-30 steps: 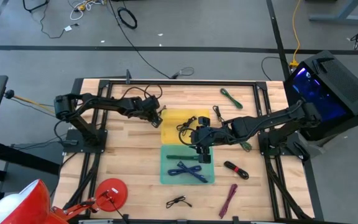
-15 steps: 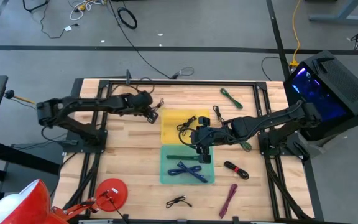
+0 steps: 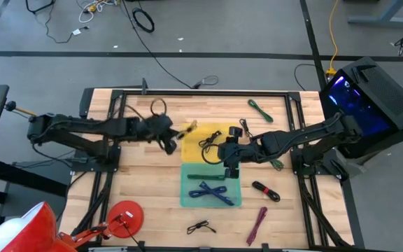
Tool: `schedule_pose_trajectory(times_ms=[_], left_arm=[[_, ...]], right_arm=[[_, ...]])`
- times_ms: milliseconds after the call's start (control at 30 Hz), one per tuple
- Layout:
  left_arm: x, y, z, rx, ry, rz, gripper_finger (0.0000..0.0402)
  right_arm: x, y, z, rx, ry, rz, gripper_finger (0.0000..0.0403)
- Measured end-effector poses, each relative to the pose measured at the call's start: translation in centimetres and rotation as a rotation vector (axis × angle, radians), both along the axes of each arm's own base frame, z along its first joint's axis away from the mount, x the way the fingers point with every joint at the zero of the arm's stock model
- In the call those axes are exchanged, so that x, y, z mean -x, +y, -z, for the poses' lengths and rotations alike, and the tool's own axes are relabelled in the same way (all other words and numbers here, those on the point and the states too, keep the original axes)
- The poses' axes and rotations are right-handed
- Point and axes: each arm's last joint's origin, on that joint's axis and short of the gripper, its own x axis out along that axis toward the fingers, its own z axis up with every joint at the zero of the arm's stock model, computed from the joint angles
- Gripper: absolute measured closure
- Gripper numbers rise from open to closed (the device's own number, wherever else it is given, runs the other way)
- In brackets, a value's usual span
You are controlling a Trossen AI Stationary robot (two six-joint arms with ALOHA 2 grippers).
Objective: Pick & Place USB Port
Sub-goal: Put the black charger cable into the yellow bin
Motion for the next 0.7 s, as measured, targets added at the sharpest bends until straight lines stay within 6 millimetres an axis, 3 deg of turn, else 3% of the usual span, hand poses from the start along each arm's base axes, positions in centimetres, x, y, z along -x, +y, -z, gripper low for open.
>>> schedule_pose_trajectory(times_ms=[267, 500, 700], left_arm=[[-2.2, -4.2, 1.0, -0.118, -0.028, 0.155, 0.0401], [-5.8, -3.5, 2.6, -0.175, 0.1, 0.149, 0.0401], [-8.5, -1.3, 3.2, -0.198, 0.237, 0.126, 0.0401]], right_arm=[[1.6, -0.9, -1.5, 0.047, -0.039, 0.133, 0.0201], [1.9, -0.9, -2.1, -0.002, -0.089, 0.167, 0.0201], [2.3, -0.8, -1.9, -0.049, -0.05, 0.174, 0.0201]])
